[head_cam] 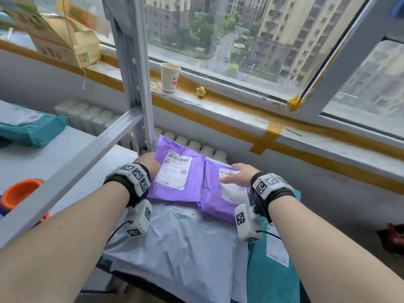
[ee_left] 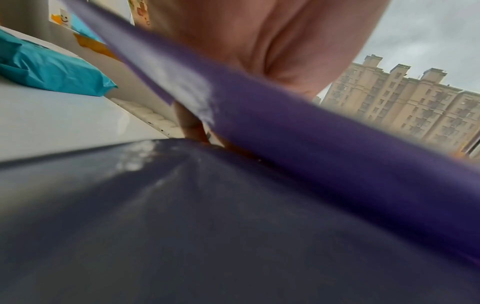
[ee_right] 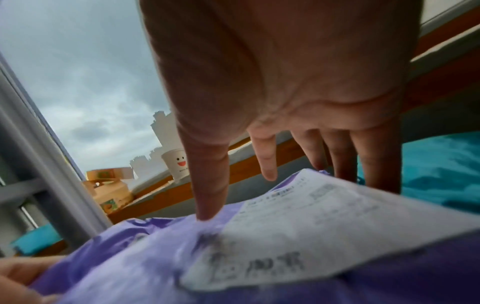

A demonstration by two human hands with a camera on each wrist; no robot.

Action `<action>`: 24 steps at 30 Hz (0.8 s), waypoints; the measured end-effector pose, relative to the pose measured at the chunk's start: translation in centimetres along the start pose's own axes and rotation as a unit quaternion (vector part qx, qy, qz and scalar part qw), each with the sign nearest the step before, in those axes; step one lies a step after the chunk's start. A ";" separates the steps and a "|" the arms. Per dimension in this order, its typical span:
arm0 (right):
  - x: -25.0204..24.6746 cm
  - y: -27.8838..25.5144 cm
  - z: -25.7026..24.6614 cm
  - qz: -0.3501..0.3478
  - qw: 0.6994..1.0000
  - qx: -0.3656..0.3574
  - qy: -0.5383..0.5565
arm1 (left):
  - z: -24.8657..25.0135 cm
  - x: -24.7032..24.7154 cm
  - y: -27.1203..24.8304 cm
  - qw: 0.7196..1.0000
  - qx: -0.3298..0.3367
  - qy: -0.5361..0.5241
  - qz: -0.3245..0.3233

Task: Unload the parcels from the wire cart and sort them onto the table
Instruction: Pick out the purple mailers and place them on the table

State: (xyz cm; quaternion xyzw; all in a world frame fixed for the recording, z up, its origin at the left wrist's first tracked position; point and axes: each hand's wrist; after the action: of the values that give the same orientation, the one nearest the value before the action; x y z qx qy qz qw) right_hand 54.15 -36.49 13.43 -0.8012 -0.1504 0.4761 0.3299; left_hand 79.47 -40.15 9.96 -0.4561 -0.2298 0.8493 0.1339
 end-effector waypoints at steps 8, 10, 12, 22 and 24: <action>0.9 -1.7 0.2 -0.015 1.000 0.004 -0.010 | 0.1 0.2 -0.3 0.999 0.002 -0.017 0.032; 1.5 -2.0 0.1 -0.028 0.999 0.008 -0.023 | -0.1 0.5 -0.6 0.998 0.001 -0.043 0.048; 2.1 -2.1 -0.3 -0.034 0.998 0.019 -0.045 | -0.3 0.8 -0.4 0.999 0.013 -0.040 0.030; 5.6 -1.9 -0.8 -0.002 0.997 0.055 -0.057 | 0.1 1.1 -0.5 0.993 0.044 0.105 0.014; 5.7 -2.1 -0.6 -0.004 0.997 0.052 -0.055 | 0.0 1.4 -1.0 0.989 0.055 0.136 0.025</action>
State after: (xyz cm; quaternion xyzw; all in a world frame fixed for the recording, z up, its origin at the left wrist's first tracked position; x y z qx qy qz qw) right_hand 57.67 -32.05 11.27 -0.7548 -0.1467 0.5251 0.3648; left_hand 78.72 -38.66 9.46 -0.5653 -0.1504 0.7936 0.1673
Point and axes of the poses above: each hand's wrist, its own y-axis towards the middle knuckle, its own x-axis out of the palm, z = x × y, and after that the axes turned 10 degrees about -z, right-handed
